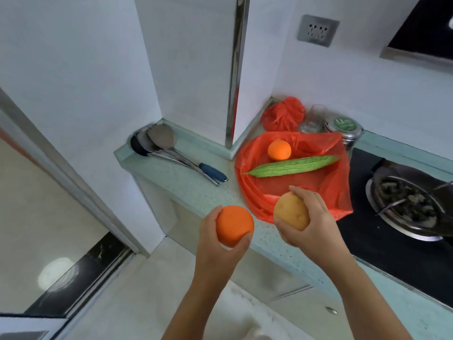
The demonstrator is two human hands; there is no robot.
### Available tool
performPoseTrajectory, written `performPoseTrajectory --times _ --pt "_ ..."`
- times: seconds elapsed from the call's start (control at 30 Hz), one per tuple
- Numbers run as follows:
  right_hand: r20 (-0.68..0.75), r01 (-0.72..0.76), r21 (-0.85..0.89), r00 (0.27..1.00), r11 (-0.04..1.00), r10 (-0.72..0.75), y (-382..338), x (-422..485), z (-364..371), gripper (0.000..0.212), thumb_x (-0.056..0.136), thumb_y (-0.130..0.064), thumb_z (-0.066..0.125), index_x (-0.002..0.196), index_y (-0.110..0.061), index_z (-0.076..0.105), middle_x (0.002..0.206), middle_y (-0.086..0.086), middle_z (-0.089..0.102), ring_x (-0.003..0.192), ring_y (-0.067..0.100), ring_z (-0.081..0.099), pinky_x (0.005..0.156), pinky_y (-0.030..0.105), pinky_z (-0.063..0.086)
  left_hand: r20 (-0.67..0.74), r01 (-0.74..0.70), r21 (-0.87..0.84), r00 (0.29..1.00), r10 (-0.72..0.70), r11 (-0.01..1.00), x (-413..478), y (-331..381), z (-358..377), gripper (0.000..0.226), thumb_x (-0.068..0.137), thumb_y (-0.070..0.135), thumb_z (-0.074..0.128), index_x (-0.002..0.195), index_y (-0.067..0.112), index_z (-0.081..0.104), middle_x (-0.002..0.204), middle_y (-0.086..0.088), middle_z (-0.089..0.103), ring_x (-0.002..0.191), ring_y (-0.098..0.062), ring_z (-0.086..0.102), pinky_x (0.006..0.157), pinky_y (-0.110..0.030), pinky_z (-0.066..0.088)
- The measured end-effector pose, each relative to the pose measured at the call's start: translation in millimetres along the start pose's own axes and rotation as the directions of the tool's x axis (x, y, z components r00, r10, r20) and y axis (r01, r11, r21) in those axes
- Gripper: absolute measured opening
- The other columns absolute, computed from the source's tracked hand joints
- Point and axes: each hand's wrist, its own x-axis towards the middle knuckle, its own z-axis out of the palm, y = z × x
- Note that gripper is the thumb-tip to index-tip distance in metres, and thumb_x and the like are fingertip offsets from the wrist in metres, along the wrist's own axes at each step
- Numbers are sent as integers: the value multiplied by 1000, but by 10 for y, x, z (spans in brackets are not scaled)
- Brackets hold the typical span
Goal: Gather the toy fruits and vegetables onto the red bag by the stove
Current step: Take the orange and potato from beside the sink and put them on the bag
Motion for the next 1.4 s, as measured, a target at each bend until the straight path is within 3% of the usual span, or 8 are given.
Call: performPoseTrajectory --times 0.23,0.33,0.57,0.7,0.8,1.0,1.2,1.4 --pt "-131 -124 11 983 992 125 370 460 -76 65 73 -26 73 129 -26 40 120 -10 34 99 7 41 72 12 35 128 -103 41 987 97 994 633 -13 385 70 70 30 78 125 33 34 118 17 37 104 12 41 70 -1 37" --pt "-134 -188 24 973 982 189 589 745 -52 66 74 -26 73 131 -24 39 119 -9 32 99 8 40 77 19 36 231 -139 71 966 119 988 935 -38 598 73 71 33 76 130 29 32 121 15 35 105 1 42 75 -4 34" --pt "-179 -299 76 934 951 308 1105 1372 -108 66 74 -28 73 131 -21 40 119 -7 36 101 8 40 81 23 36 438 -246 119 882 171 962 1608 -146 1188 69 71 42 74 123 40 29 119 31 29 111 18 30 86 -1 29" --pt "-176 -359 61 915 931 364 1434 1614 -81 66 74 -30 73 131 -21 40 124 -3 38 101 7 39 81 21 34 487 -274 146 856 172 950 1840 -289 1531 70 68 56 64 126 33 33 125 15 38 118 -1 35 98 -12 27" --pt "-169 -395 48 902 918 397 1654 1751 -45 68 73 -30 73 131 -19 40 127 1 39 102 6 38 82 21 33 531 -334 168 823 200 927 1955 -404 1738 72 68 55 65 128 26 38 127 5 41 120 -10 38 100 -8 21" --pt "-156 -473 52 866 880 475 1952 1960 -13 69 74 -32 72 133 -20 37 131 0 38 110 13 42 83 22 34 588 -430 216 774 235 877 2107 -588 2011 76 70 57 64 130 17 41 130 -2 43 121 -2 29 101 -4 15" --pt "-162 -495 36 854 868 494 2118 2111 -13 72 75 -34 70 136 -20 34 135 1 35 121 18 38 93 30 40 594 -532 257 745 302 807 2191 -640 2153 67 68 53 64 123 24 40 126 -2 48 118 -11 35 97 -31 32" --pt "-170 -501 -19 855 865 491 2201 2138 -17 78 74 -39 71 139 -20 31 140 2 31 128 19 30 99 32 36 620 -609 268 702 350 747 2243 -725 2146 68 68 56 63 123 23 41 126 -3 51 117 -13 37 97 -33 32"
